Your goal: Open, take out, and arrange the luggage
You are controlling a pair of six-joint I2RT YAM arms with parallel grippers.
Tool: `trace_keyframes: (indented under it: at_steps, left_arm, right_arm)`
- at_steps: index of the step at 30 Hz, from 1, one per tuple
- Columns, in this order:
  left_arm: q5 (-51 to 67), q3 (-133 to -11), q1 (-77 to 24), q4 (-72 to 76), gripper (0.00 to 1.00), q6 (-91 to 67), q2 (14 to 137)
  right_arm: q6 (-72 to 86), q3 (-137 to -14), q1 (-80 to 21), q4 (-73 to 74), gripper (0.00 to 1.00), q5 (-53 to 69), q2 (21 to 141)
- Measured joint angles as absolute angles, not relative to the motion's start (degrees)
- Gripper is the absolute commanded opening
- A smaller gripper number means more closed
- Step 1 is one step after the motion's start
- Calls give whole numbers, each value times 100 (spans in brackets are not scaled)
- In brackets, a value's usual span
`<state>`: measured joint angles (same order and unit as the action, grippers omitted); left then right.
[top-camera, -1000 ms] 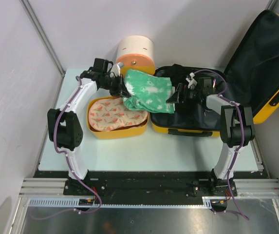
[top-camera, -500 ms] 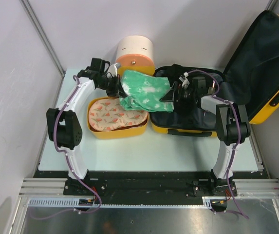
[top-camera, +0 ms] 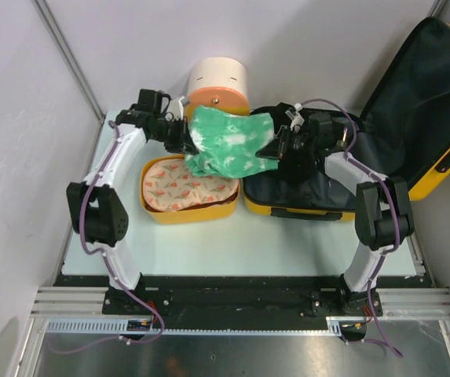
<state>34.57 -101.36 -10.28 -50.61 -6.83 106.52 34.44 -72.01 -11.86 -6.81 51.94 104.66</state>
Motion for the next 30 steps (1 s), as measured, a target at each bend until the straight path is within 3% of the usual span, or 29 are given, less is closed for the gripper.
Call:
trace_keyframes:
  at_steps: [5,13,20,22,23,24,25,26,27,28,30]
  left_arm:
    - [3481,-9605,-652,-5135,0,-489,9653]
    - [3922,-7826,827,-5437,0,-266,8106]
    - [3557,-6785,1031,-5419,0,287,8027]
    - [3483,-6748,1048,-5319,1,366,8241]
    - [3472,-6748,1057,-5262,6,390,8324]
    - [3465,-6748,1066,-5218,12,419,8414]
    - [3461,-6748,1068,-5192,22,454,8471]
    - [3465,-6748,1070,-5177,51,499,8499]
    - [3465,-6748,1072,-5170,72,565,8501]
    - [3463,-6751,1090,-5159,99,679,8484]
    - [3406,-6751,1179,-5100,100,897,8337]
  right_arm:
    - [3124,-7413,-1730,-311,0,4703,10014]
    - [2718,-7728,-3028,56,0,4001,9935]
    - [2322,-7728,-3564,443,0,3511,10394]
    - [2206,-7728,-3618,451,6,3354,10626]
    - [2161,-7728,-3627,451,12,3304,10704]
    - [2104,-7743,-3627,454,28,3275,10785]
    - [2064,-7771,-3623,469,37,3275,10840]
    - [2036,-7811,-3618,510,45,3284,10866]
    - [1968,-7861,-3616,589,59,3310,10871]
    - [1896,-7918,-3610,683,64,3328,10864]
    - [1780,-8034,-3564,856,78,3365,10829]
